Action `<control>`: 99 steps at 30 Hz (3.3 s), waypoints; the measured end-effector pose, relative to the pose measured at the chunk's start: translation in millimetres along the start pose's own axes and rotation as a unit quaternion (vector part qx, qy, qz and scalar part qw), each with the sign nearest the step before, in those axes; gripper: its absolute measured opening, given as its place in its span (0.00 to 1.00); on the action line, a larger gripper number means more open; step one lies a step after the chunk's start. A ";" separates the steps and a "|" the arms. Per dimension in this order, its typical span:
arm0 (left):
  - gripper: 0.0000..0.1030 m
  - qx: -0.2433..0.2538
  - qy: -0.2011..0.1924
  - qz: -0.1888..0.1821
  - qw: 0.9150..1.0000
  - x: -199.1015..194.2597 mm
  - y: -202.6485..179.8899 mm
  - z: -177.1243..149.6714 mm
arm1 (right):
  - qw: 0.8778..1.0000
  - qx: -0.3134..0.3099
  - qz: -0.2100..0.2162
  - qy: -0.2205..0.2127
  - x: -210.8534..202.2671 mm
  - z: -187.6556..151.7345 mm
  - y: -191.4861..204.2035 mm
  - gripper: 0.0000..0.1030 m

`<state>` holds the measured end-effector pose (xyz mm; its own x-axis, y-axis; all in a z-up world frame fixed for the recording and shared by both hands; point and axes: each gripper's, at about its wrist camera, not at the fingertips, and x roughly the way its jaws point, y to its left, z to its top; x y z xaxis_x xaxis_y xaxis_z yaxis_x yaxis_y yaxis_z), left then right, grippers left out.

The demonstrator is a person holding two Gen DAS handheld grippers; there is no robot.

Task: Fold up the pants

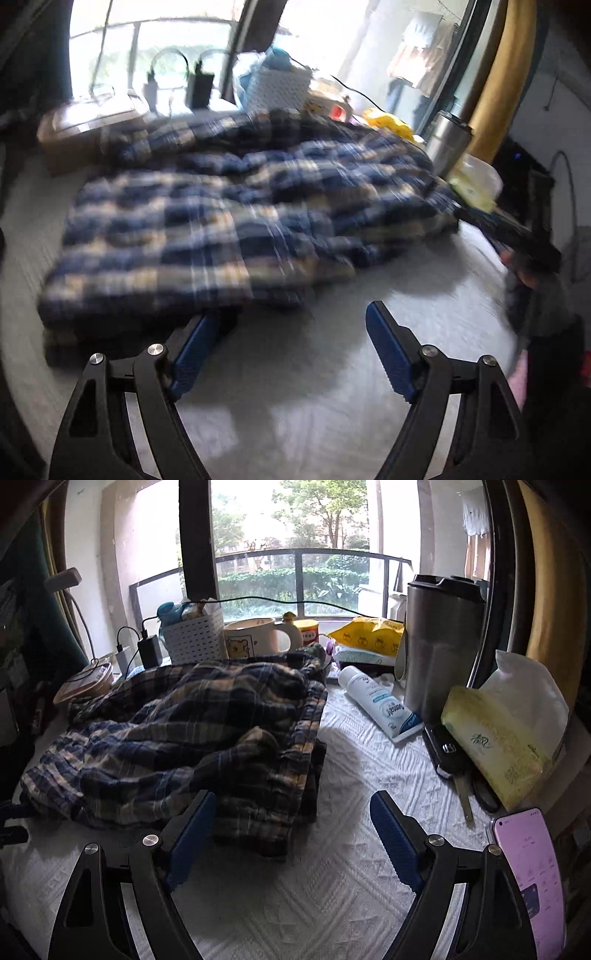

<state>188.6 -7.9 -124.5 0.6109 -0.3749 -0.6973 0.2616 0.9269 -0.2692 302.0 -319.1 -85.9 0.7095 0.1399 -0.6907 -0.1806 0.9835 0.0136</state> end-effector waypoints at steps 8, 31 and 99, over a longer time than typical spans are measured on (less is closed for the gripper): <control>0.78 0.027 0.014 0.029 0.999 26.5 -1.7 17.6 | 0.999 -0.025 0.024 0.018 13.9 5.3 10.4 0.84; 0.12 0.030 0.005 -0.044 0.999 -11.2 -6.1 2.3 | 0.993 -0.103 0.026 0.050 3.6 -8.4 35.6 0.21; 0.54 -0.014 0.011 0.069 0.997 -44.0 103.3 19.0 | 1.000 -0.016 -0.017 -0.020 -51.0 -21.9 16.5 0.76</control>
<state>202.9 104.0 -109.0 0.6237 -0.2430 -0.7430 0.1550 0.9700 -0.1871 247.9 -312.6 -66.3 0.7425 0.1109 -0.6605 -0.1773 0.9836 -0.0341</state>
